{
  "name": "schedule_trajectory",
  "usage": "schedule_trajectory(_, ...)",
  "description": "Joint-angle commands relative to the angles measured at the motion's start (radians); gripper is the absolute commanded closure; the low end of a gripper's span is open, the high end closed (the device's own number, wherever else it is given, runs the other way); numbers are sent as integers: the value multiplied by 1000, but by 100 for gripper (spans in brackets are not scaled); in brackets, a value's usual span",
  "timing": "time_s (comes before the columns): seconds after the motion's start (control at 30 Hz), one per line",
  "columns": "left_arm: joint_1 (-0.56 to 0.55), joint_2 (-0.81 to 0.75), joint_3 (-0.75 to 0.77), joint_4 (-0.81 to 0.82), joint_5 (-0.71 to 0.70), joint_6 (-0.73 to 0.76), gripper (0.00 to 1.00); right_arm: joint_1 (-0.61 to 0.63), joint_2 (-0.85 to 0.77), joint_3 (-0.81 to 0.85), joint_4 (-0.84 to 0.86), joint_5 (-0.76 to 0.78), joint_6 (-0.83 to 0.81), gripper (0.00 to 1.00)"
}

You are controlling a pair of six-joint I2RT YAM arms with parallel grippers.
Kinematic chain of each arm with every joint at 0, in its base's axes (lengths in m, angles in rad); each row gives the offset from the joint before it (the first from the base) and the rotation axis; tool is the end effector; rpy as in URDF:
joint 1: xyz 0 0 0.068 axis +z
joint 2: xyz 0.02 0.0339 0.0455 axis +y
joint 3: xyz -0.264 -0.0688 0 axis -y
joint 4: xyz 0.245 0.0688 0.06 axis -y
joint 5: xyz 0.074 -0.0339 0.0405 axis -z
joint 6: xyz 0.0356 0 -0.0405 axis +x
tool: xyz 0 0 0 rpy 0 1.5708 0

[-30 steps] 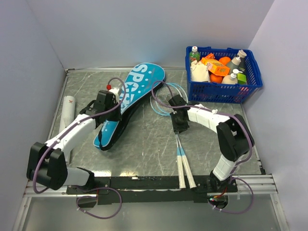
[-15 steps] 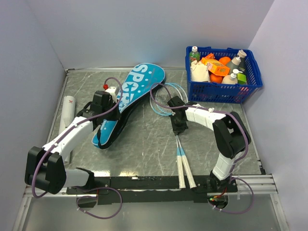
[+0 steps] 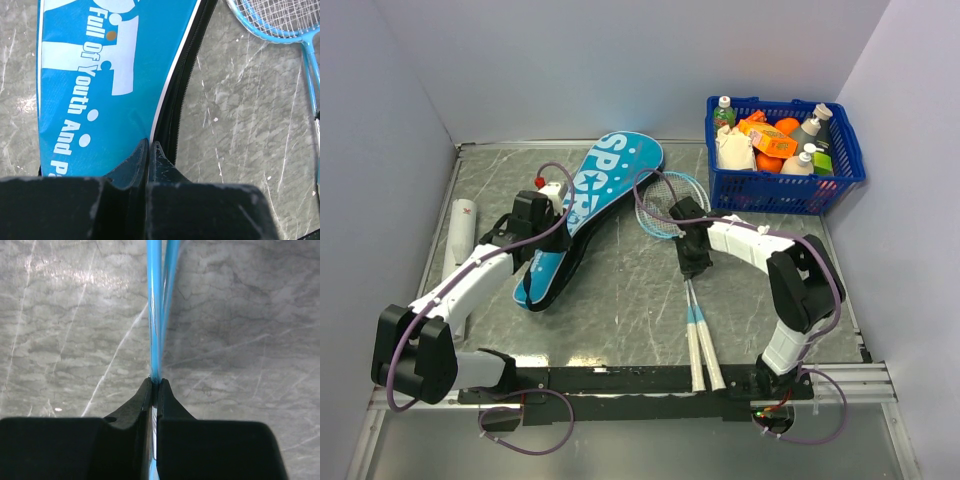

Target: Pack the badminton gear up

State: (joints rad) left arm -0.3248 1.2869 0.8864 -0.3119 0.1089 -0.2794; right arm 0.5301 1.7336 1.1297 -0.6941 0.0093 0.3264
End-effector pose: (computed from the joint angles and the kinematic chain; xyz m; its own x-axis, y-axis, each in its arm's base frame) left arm 0.2621 -0.0923 0.2552 -0.7044 -0.0521 -0.7079 0.2090 0.9379 -0.2770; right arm 0.2832 0.1656 0.1787 -0.9484 -0.1842 -0.2581 -0.2105 0.9745 0.0779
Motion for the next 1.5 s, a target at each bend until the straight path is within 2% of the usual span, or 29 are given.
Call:
schedule_trajectory(0.0,4,-35,-1,76,18,-18,99,10,-83,61,-47,35,17,100)
schedule_trajectory(0.4,16,-25,43,77,11,-73,99,77,-198,111,-149,77,86,100)
schedule_trajectory(0.7,27,-8,120,106,-11,-135,99,209,-368,21,-255,141,177,100)
schedule_trajectory(1.03,23,43,144,135,-55,-104,99,378,-595,-38,-398,173,332,100)
schedule_trajectory(1.33,-10,63,83,223,-11,-106,99,566,-559,-5,-413,84,359,100)
schedule_trajectory(1.47,-48,72,65,234,-37,-101,99,603,-554,-7,-381,47,373,100)
